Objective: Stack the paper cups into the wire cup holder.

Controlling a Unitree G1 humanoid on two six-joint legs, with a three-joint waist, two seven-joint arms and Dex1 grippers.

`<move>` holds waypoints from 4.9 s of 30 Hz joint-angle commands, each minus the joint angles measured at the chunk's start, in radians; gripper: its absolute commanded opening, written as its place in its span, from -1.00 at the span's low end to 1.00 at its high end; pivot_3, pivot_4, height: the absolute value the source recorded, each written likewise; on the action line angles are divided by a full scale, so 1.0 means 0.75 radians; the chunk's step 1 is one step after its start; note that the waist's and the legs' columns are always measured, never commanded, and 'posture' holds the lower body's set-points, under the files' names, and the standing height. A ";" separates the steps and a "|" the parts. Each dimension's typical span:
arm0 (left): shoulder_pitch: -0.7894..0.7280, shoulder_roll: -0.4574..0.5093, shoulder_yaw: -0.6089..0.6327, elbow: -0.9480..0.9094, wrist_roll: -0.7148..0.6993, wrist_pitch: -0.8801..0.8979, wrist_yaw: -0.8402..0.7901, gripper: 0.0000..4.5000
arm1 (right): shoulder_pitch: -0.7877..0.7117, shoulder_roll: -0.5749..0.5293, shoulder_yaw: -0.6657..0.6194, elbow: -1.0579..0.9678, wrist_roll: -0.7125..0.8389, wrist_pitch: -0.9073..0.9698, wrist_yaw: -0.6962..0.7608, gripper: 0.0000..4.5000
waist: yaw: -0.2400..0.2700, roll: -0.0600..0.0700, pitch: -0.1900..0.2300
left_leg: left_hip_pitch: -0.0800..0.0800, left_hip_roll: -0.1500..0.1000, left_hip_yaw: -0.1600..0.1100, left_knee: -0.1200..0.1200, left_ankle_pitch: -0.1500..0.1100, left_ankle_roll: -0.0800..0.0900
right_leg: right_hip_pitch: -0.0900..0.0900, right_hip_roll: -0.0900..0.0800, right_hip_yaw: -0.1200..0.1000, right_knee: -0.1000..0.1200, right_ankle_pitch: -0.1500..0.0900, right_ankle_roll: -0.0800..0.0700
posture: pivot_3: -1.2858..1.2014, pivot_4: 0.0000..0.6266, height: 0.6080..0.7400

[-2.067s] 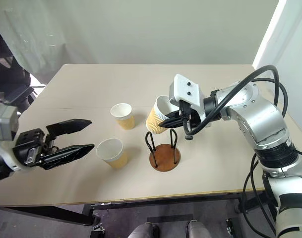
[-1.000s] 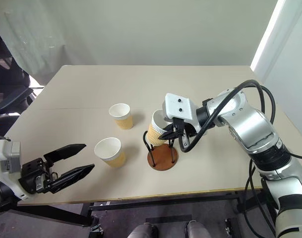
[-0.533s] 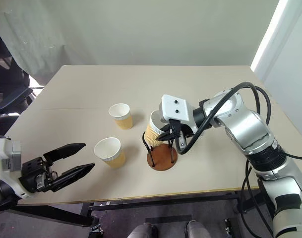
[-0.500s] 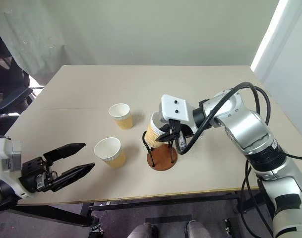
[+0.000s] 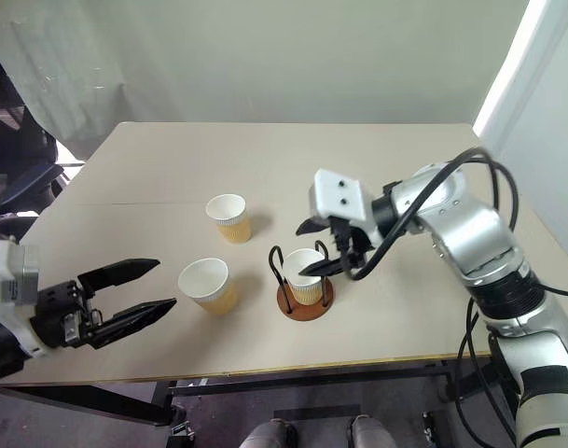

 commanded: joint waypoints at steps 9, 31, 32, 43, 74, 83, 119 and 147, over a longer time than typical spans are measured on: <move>-0.321 0.363 -0.392 0.207 0.282 -0.022 -0.187 1.00 | -0.075 -0.197 -0.307 0.123 0.068 -0.065 0.009 0.46 | 0.004 0.000 0.000 | 0.000 0.000 0.000 -0.002 -0.005 -0.005 | -0.004 0.001 0.003 0.000 -0.001 -0.004 | 0.03 -0.52 1.00; -0.543 0.218 -0.846 0.389 0.702 -0.292 -0.331 1.00 | 0.012 -0.339 -0.384 0.010 0.102 0.001 -0.094 0.46 | 0.003 0.000 0.000 | -0.003 0.005 0.001 -0.006 -0.009 -0.006 | -0.009 0.003 0.001 0.002 -0.003 -0.005 | 0.03 -0.52 1.00; -0.552 0.203 -0.874 0.413 0.746 -0.332 -0.324 1.00 | 0.045 -0.362 -0.412 -0.018 0.148 0.030 -0.065 0.46 | 0.003 0.000 0.000 | -0.003 0.005 0.001 -0.005 -0.009 -0.006 | -0.008 0.003 0.001 0.002 -0.003 -0.005 | 0.03 -0.52 1.00; -0.658 0.130 -0.946 0.547 0.868 -0.442 -0.350 0.35 | 0.420 -0.498 -0.714 -0.260 0.539 0.100 0.078 0.47 | 0.019 -0.001 0.000 | -0.003 0.008 0.003 0.003 -0.010 -0.005 | -0.004 0.006 -0.001 0.001 -0.003 -0.003 | 0.03 -0.52 1.00; -2.145 -0.080 -1.776 1.055 0.227 -0.470 -0.791 -0.98 | 0.650 -0.619 -0.942 -0.484 0.655 0.171 -0.226 0.47 | 0.046 -0.001 0.001 | -0.013 0.008 0.007 0.009 -0.013 0.006 | -0.005 0.003 0.001 -0.006 0.011 0.027 | 0.03 -0.52 1.00; -2.277 -0.073 -2.161 1.153 0.119 -0.705 -0.791 -0.98 | 0.780 -0.657 -1.118 -0.624 0.774 0.282 -0.360 0.47 | 0.052 0.000 0.001 | -0.014 0.009 0.008 0.012 -0.015 0.008 | -0.004 0.003 0.001 -0.007 0.008 0.034 | 0.03 -0.52 1.00; -2.240 -0.215 -2.398 1.322 0.221 -1.019 -0.791 -0.98 | 0.853 -0.724 -1.153 -0.672 0.919 0.278 -0.526 0.47 | 0.063 0.005 0.004 | -0.020 -0.001 0.010 0.031 -0.024 0.025 | 0.006 -0.003 0.004 -0.020 0.011 0.053 | 0.03 -0.52 1.00; -2.197 -0.358 -2.202 1.502 0.276 -1.107 -0.791 0.57 | 0.878 -0.739 -1.156 -0.654 0.896 0.258 -0.514 0.47 | 0.064 0.006 0.004 | -0.021 -0.005 0.009 0.036 -0.027 0.029 | 0.009 -0.006 0.007 -0.022 0.012 0.060 | 0.03 -0.52 1.00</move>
